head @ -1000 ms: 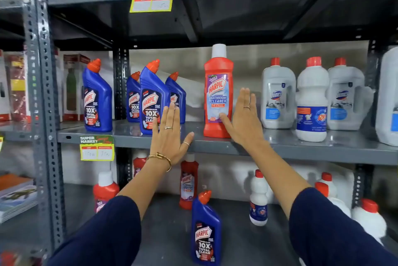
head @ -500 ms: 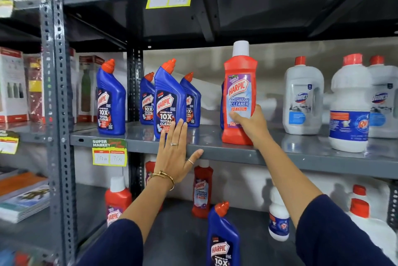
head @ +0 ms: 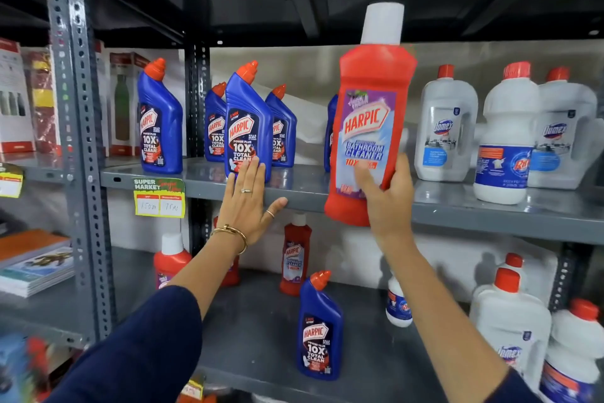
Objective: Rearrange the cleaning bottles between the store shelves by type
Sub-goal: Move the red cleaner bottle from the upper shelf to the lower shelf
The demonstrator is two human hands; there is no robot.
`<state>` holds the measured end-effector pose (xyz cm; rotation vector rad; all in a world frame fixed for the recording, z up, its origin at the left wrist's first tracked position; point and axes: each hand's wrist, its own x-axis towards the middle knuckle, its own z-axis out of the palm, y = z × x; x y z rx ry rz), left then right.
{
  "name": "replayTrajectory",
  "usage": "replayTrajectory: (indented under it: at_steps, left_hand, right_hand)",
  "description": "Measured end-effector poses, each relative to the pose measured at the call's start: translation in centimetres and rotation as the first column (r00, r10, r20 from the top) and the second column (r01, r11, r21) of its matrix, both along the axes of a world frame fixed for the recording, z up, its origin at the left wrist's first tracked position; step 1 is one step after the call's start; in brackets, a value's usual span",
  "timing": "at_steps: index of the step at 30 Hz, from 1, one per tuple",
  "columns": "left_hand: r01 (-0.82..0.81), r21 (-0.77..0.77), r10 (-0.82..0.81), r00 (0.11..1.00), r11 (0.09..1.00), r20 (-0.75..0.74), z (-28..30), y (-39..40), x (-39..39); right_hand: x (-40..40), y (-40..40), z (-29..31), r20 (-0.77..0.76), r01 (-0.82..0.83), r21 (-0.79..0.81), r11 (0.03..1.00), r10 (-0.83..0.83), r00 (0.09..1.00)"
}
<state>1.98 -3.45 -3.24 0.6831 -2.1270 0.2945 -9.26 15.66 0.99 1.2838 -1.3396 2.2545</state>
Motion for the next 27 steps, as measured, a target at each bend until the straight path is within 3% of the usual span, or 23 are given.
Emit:
replayTrajectory:
  at_steps: [9, 13, 20, 27]
  left_hand:
    - [-0.082, 0.153, 0.089, 0.995, 0.985, -0.043, -0.3, -2.0, 2.9]
    - [-0.088, 0.146, 0.093, 0.995, 0.985, -0.028, -1.1, -2.8, 3.8]
    - [-0.066, 0.134, 0.070, 0.997, 0.989, -0.025, -1.2, -3.5, 3.7]
    - [-0.093, 0.075, 0.096, 0.994, 0.993, -0.043, -1.8, -4.3, 3.4]
  right_hand:
    - [3.9, -2.9, -15.2, 0.265, -0.152, 0.263, 0.953, 0.080, 0.961]
    - [4.4, -5.4, -19.2, 0.325, -0.213, 0.323, 0.922, 0.103, 0.940]
    - [4.9, -8.9, -25.4, 0.278, -0.236, 0.525, 0.818, 0.098, 0.956]
    - [3.6, -12.5, -29.1, 0.302, -0.223, 0.616, 0.756, 0.035, 0.953]
